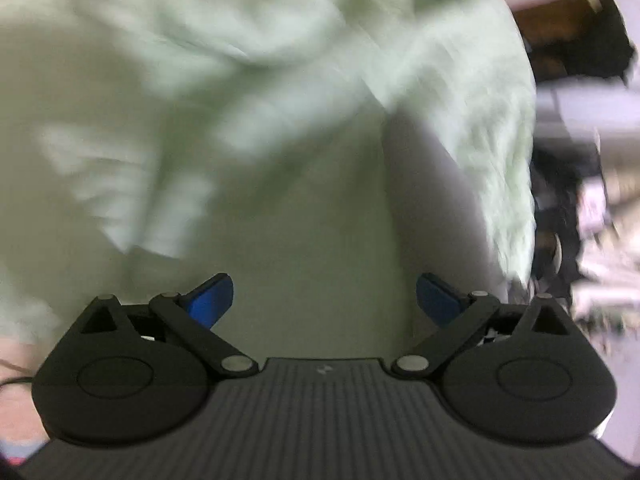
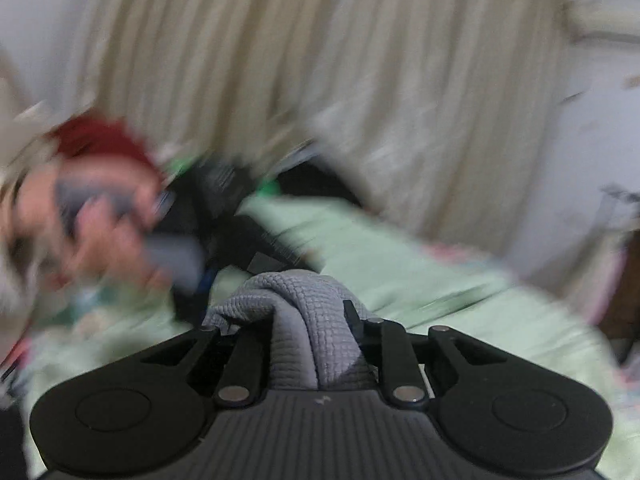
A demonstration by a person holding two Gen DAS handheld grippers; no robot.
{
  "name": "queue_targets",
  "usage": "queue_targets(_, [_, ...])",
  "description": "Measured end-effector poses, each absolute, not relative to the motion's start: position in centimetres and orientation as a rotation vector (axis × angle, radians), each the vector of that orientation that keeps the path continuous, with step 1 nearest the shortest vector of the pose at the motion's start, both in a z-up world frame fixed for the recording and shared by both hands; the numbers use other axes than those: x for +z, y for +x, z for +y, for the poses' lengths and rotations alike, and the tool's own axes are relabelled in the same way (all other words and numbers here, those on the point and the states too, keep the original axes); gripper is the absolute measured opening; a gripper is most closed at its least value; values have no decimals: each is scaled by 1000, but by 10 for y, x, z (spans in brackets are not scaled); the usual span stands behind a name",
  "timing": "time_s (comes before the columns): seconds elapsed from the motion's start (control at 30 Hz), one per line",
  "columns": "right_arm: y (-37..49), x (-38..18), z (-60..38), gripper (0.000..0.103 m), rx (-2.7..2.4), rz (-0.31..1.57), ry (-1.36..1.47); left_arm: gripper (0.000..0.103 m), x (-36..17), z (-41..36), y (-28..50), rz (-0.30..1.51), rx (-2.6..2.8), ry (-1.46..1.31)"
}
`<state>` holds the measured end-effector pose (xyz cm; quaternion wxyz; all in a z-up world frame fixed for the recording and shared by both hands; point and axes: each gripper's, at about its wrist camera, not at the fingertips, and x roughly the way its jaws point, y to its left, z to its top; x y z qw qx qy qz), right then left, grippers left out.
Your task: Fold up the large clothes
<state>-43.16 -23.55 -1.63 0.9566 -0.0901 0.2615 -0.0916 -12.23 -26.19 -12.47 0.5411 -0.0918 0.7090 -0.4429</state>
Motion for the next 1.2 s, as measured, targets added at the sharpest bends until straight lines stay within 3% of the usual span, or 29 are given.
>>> queue_targets(0.17, [-428, -19, -232, 18, -219, 504, -88, 103, -102, -282, -108, 1592, -1190, -273])
queue_targets(0.43, [-447, -12, -230, 18, -241, 449, -58, 101, -158, -364, -147, 1885, -1333, -293])
queue_targets(0.47, [-450, -11, -231, 18, -234, 446, -56, 93, -157, -370, -148, 1863, -1330, -295])
queue_targets(0.5, [-452, -11, -231, 18, -227, 444, -55, 71, -153, -375, -148, 1816, -1327, -274])
queue_targets(0.57, [-454, -11, -232, 18, -218, 440, -53, 41, -144, -385, -149, 1733, -1327, -226])
queue_targets(0.6, [-456, -13, -235, 18, -214, 437, -51, 34, -136, -386, -150, 1697, -1339, -196])
queue_targets(0.7, [-459, -13, -240, 22, -211, 444, -26, 25, -118, -380, -152, 1608, -1362, -150])
queue_targets(0.8, [-464, -8, -239, 43, -257, 480, 10, 25, -118, -373, -150, 1570, -1364, -155])
queue_targets(0.87, [-476, -3, -232, 74, -297, 525, 37, 25, -118, -373, -151, 1563, -1352, -150])
queue_targets(0.93, [-486, -1, -224, 88, -315, 526, 23, 25, -118, -373, -151, 1570, -1342, -143])
queue_targets(1.03, [-500, 5, -204, 94, -344, 507, -12, 25, -114, -381, -154, 1582, -1326, -114])
queue_targets(1.2, [-469, -3, -172, 95, -418, 594, -167, 25, -108, -393, -160, 1604, -1307, -43])
